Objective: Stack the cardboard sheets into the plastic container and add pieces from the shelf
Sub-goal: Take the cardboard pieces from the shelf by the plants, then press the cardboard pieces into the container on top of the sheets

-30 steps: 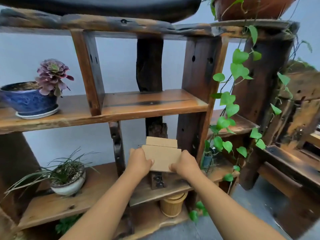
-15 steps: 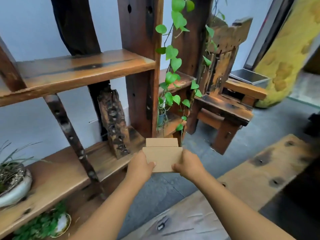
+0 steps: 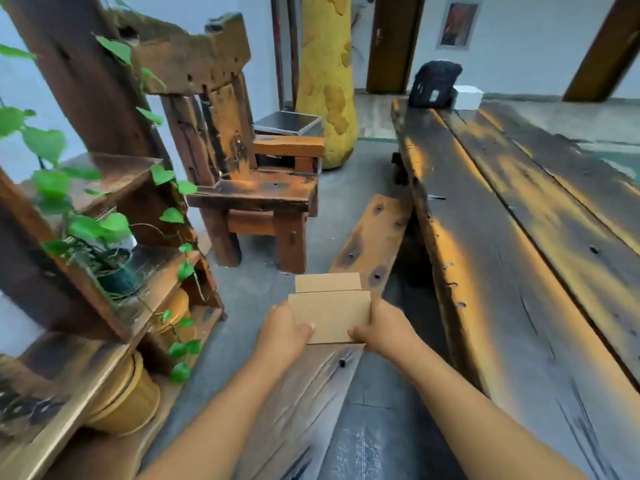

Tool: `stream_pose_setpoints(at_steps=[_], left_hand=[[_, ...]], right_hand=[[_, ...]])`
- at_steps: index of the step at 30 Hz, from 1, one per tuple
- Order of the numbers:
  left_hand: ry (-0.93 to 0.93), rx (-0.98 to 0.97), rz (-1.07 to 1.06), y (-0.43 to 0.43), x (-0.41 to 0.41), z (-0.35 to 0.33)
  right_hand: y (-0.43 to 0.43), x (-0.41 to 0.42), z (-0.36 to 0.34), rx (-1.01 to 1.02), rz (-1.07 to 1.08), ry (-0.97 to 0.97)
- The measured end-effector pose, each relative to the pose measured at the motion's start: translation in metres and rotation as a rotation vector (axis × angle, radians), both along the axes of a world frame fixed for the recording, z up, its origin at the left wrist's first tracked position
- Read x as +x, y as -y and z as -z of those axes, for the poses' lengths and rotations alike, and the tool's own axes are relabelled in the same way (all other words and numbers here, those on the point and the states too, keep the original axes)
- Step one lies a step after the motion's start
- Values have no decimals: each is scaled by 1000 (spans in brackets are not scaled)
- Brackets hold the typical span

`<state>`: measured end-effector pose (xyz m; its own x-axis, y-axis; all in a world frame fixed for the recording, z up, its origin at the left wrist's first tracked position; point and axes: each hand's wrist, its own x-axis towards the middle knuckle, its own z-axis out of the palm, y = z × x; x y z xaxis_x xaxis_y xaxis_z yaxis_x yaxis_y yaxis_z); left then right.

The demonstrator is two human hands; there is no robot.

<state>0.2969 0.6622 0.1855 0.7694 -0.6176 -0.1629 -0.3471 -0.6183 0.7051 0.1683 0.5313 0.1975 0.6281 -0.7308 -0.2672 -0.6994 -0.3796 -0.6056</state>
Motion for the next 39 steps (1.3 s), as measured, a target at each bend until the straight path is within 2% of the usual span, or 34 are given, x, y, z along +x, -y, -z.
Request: stream_pose_setpoints(at_steps=[6,13,16,21,25,27,32,36,39], left_hand=[[43,23,228,122,-68,2],[-18,63,492,222,-162,11],[-41,72,581,248,-199,17],[31,100,881,292,-263,25],[113,98,1077,322,-300,33],[94,112,1168,333,-313,34],[142,88,1429,363,-355,36],[54,82,1590,367,-393,38],[56,102,1686,360,-423,41]], right_hand=[[89,-96,9,-36,227,-14],[137,-215,24,0,528,-9],[141,-259,29,15,650,-36],[136,-322,42,74,890,-91],[136,-349,43,42,1072,-156],[134,-359,41,61,1150,-183],[123,-382,37,124,1358,-158],[101,-400,39,143,1536,-129],[82,-418,42,181,1631,-135]])
